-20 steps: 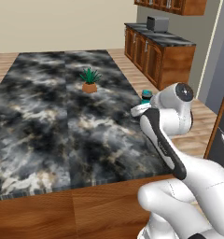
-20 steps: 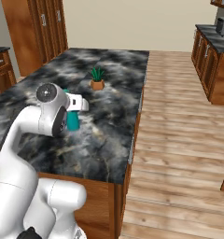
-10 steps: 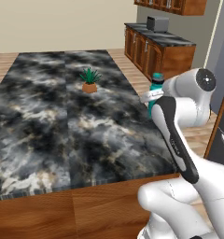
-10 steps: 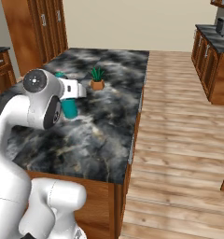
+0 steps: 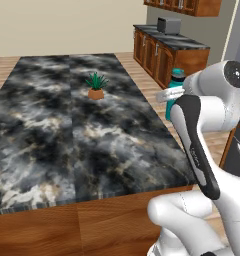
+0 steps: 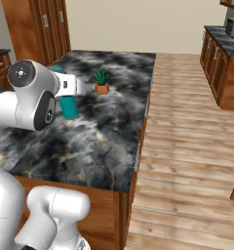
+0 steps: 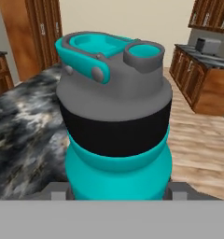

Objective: Pick the water bottle from the counter and place it in the open cabinet.

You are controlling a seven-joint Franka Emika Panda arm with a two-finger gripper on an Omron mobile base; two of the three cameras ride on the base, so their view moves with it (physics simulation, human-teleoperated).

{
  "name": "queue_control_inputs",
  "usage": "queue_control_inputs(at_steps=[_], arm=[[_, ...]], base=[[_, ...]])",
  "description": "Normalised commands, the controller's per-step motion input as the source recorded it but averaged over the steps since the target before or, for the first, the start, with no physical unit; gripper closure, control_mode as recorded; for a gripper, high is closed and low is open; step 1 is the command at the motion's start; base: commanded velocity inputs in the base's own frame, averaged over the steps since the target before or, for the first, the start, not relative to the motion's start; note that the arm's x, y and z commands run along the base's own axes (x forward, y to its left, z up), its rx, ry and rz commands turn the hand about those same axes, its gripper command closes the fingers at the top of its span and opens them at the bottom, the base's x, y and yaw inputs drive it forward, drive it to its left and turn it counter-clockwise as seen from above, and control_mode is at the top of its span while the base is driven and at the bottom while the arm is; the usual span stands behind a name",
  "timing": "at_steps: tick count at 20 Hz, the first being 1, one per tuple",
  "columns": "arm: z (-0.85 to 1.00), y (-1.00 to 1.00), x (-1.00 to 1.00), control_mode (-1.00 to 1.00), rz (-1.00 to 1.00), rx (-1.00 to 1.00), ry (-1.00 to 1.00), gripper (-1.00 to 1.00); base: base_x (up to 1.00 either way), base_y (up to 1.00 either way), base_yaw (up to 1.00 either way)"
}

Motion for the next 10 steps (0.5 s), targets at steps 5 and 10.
queue_control_inputs(at_steps=[5, 10], arm=[[0.09, -0.07, -0.45, -1.0, -0.09, 0.0, -0.03, 1.0], [0.16, -0.09, -0.22, -1.0, -0.06, 0.0, -0.09, 1.0]], base=[[0.0, 0.0, 0.0], [0.0, 0.0, 0.0]])
